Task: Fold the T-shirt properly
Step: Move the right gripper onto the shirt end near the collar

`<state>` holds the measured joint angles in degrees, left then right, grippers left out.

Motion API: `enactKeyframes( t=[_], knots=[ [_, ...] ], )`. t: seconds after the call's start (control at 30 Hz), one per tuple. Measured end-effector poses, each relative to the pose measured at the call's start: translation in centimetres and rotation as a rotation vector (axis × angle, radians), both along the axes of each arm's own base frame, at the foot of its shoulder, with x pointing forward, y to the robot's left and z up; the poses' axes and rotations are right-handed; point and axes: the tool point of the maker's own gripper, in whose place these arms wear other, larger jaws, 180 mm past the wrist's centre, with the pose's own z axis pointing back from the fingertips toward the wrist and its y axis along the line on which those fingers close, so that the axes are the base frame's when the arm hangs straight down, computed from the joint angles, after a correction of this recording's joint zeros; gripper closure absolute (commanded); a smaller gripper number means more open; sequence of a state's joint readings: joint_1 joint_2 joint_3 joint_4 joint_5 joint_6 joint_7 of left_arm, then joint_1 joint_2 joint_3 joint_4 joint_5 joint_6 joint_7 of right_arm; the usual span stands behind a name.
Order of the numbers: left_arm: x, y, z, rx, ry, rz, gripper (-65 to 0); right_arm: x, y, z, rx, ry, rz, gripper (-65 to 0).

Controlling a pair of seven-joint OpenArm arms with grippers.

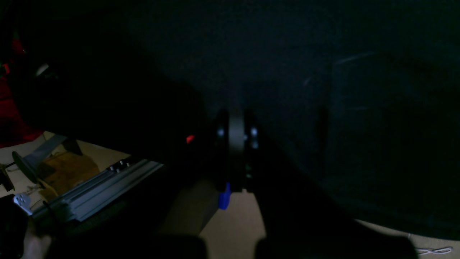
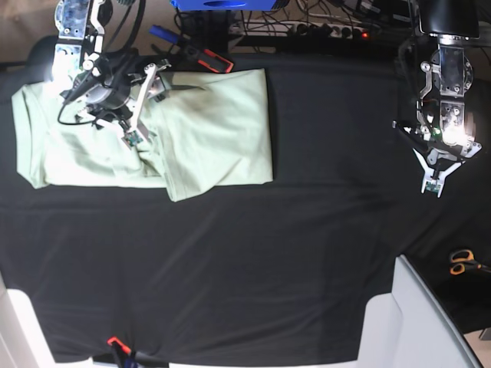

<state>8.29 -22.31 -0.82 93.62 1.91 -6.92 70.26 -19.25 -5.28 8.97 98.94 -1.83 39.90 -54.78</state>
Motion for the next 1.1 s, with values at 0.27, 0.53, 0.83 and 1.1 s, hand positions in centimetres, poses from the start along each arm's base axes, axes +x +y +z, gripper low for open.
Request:
enactKeyframes(
  t=[0.27, 0.53, 0.83, 1.1],
  knots=[
    [-0.2, -0.1, -0.2, -0.001, 0.007, -0.001, 0.0, 0.2, 0.9, -1.7, 0.047, 0.022, -0.004, -39.2],
    [-1.5, 0.7, -1.9, -0.005, 0.069, 0.030, 0.0, 0.1, 1.1, -1.8, 0.052, 0.024, -0.005, -10.2],
    [-1.6, 0.7, -1.9, -0.006, 0.071, 0.031, 0.0, -0.4, 0.3, -1.2, 0.007, 0.052, 0.001, -0.3],
    [-0.9, 0.7, -1.6, -0.006, 0.055, 0.030, 0.0, -0.7, -1.0, 0.6, -0.067, 0.066, 0.005, -0.3]
  ],
)
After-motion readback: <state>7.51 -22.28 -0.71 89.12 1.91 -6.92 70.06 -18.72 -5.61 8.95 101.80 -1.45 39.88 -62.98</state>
